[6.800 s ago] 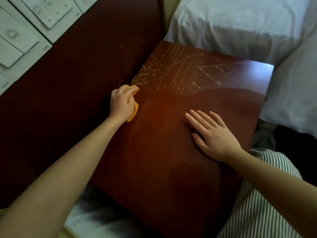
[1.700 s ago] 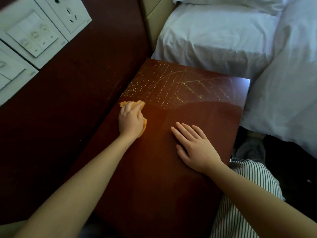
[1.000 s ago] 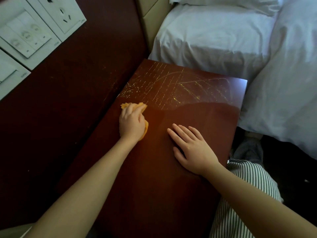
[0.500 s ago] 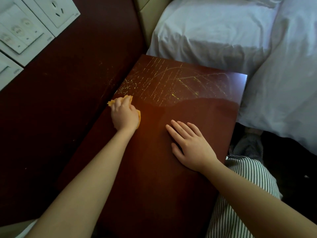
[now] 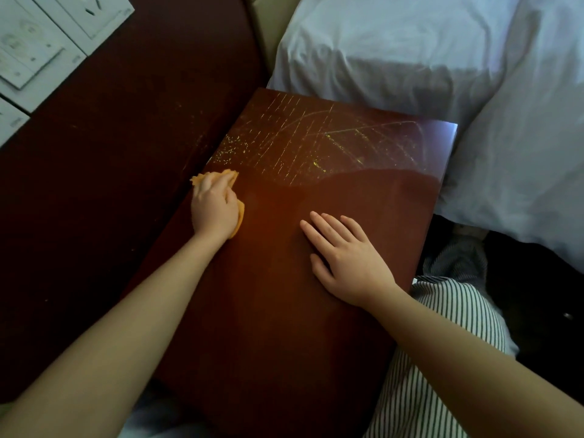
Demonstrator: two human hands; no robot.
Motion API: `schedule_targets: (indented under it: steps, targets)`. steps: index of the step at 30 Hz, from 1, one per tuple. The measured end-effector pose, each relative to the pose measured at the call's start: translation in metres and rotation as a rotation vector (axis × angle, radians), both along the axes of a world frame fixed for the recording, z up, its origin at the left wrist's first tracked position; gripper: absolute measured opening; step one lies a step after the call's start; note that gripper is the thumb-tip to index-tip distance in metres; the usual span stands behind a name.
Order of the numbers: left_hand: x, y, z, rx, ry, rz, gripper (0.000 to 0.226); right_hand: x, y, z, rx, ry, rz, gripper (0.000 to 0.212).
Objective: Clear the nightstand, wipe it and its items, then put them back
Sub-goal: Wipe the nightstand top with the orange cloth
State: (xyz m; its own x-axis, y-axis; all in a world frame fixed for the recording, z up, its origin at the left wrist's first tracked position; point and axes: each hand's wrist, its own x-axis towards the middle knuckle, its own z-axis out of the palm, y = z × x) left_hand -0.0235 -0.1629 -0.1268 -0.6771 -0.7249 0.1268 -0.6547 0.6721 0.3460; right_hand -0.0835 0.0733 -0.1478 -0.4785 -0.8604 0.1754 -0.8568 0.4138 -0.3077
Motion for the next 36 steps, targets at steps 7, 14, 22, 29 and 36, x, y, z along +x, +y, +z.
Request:
schedule_targets:
  steps: [7, 14, 22, 29, 36]
  targets:
    - [-0.021, 0.027, -0.008, -0.003, 0.045, -0.056, 0.037, 0.0, 0.001, 0.002, -0.019, -0.004, -0.004, 0.053]
    - [0.024, 0.013, -0.005, 0.057, 0.004, -0.376, 0.04, 0.0, 0.001, 0.002, -0.011, -0.016, -0.009, 0.053]
    - [-0.026, 0.01, -0.001, 0.006, 0.052, 0.061, 0.038, 0.001, 0.001, 0.002, -0.006, -0.008, -0.008, 0.053]
    - [-0.011, 0.03, -0.005, 0.026, 0.014, -0.258, 0.037, 0.0, 0.001, 0.002, -0.015, -0.02, -0.009, 0.053]
    - [0.0, 0.01, -0.005, 0.018, 0.005, -0.254, 0.037, -0.001, 0.0, 0.0, -0.002, 0.042, -0.029, 0.054]
